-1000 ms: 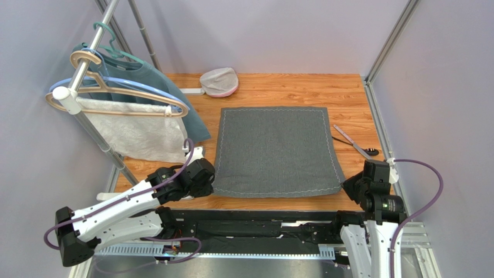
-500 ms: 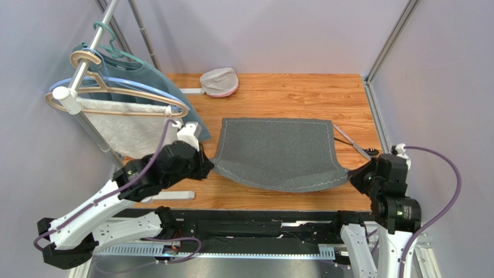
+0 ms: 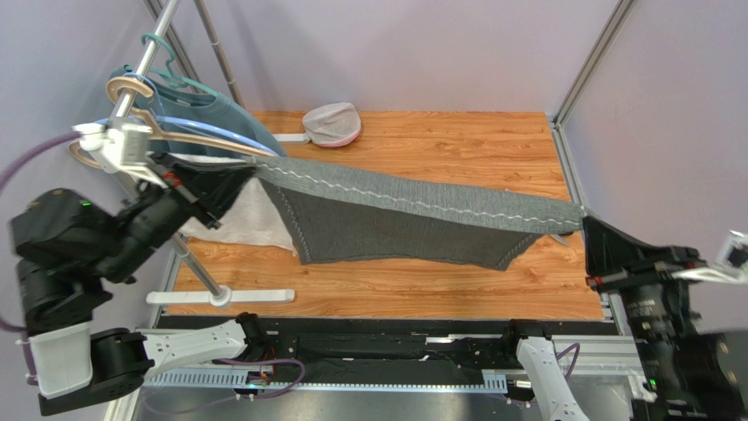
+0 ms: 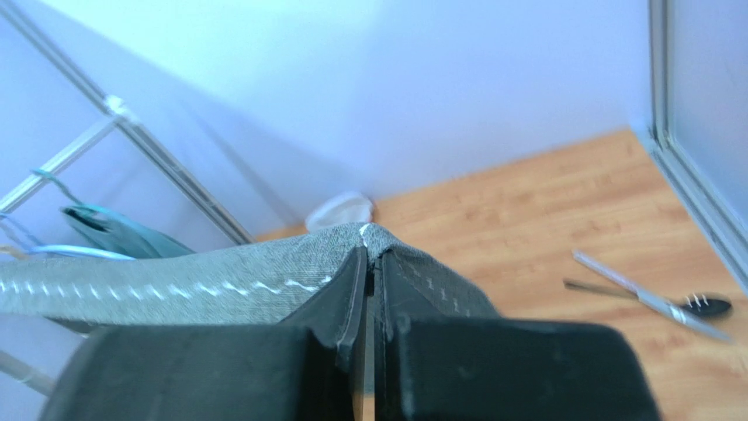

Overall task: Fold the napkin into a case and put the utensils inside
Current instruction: Fold and flatten the napkin at the center of the board.

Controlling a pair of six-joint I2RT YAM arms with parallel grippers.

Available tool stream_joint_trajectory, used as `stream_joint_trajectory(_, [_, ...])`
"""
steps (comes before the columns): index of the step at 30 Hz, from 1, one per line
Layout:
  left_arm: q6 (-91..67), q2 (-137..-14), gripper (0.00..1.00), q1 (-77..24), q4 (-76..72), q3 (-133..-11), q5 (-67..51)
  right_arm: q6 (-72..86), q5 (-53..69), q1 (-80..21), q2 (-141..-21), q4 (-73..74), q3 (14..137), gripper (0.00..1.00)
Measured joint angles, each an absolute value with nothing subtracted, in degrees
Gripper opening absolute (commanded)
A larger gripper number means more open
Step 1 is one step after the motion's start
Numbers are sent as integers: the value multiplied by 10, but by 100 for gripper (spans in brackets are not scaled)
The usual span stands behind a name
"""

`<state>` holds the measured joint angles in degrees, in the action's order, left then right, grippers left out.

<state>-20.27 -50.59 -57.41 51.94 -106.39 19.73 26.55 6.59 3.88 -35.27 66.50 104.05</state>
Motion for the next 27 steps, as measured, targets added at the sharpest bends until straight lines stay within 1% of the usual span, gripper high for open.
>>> stream_joint_trajectory(3, [-181, -511, 0, -575, 520, -1134, 186, 265, 78, 38, -344, 642, 1085, 0])
stream_joint_trajectory(5, [-171, -520, 0, -578, 521, -1158, 186, 267, 82, 38, -344, 625, 1088, 0])
stream_joint_trajectory(8, [-157, -554, 0, -578, 520, -1167, 223, 270, 75, 38, -345, 592, 1045, 0])
stream_joint_trajectory(11, [-142, -606, 0, -565, 516, -1158, 282, 274, 61, 38, -359, 553, 965, 0])
stream_joint_trajectory(15, [-140, -705, 0, -502, 507, -1134, 310, 274, 51, 38, -448, 501, 877, 0])
stream_joint_trajectory(20, [-140, -825, 0, -444, 472, -1056, 337, 269, 50, 37, -573, 427, 796, 0])
stream_joint_trajectory(24, [-142, -896, 0, -417, 443, -1014, 359, 262, 55, 37, -666, 364, 754, 0])
stream_joint_trajectory(27, [-147, -949, 0, -394, 414, -1007, 383, 260, 60, 37, -743, 319, 752, 0])
